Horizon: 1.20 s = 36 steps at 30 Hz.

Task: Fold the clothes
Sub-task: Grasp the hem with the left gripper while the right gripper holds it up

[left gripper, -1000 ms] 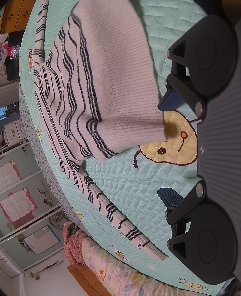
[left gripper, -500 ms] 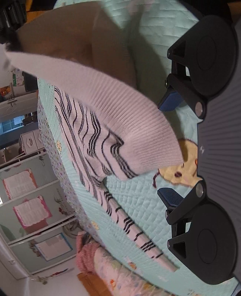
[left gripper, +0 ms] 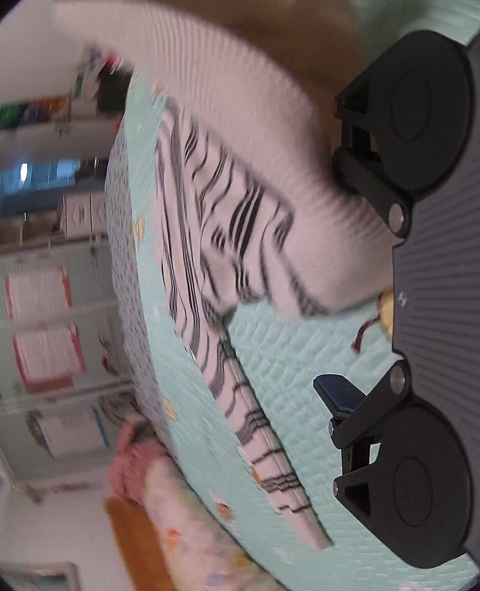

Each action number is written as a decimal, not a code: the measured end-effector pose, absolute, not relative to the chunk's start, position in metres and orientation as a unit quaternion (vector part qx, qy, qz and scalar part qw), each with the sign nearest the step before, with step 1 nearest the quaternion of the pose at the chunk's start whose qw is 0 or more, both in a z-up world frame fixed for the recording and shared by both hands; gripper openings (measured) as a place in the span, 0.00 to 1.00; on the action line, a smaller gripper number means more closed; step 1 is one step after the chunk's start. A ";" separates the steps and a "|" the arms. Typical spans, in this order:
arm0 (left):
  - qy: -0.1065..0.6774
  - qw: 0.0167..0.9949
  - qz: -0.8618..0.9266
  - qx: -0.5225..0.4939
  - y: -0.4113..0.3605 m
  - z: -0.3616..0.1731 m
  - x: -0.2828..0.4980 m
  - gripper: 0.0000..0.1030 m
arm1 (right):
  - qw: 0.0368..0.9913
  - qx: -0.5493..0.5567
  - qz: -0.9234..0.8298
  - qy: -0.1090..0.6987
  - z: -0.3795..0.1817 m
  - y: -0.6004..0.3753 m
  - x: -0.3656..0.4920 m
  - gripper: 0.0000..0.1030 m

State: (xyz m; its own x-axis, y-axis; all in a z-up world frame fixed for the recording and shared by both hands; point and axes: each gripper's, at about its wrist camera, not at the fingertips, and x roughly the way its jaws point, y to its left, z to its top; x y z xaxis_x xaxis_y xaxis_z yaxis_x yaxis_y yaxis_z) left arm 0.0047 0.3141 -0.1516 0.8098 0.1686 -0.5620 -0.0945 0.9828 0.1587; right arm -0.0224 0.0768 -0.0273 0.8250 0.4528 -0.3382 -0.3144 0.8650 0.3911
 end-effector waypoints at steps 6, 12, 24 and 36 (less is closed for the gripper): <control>0.379 0.923 0.044 -0.060 0.353 -0.167 0.030 0.82 | 0.943 0.185 0.180 0.213 -0.029 0.066 -0.018 0.03; 0.377 0.920 0.066 -0.082 0.365 -0.139 0.032 0.03 | 0.946 0.186 0.163 0.208 -0.032 0.055 -0.020 0.03; 0.393 0.915 0.041 0.075 0.347 -0.062 -0.019 0.03 | 0.957 0.112 0.140 0.226 -0.047 0.044 -0.055 0.03; 0.377 0.920 0.015 0.111 0.316 -0.090 -0.055 0.03 | 0.971 0.020 0.102 0.215 -0.074 0.043 -0.125 0.02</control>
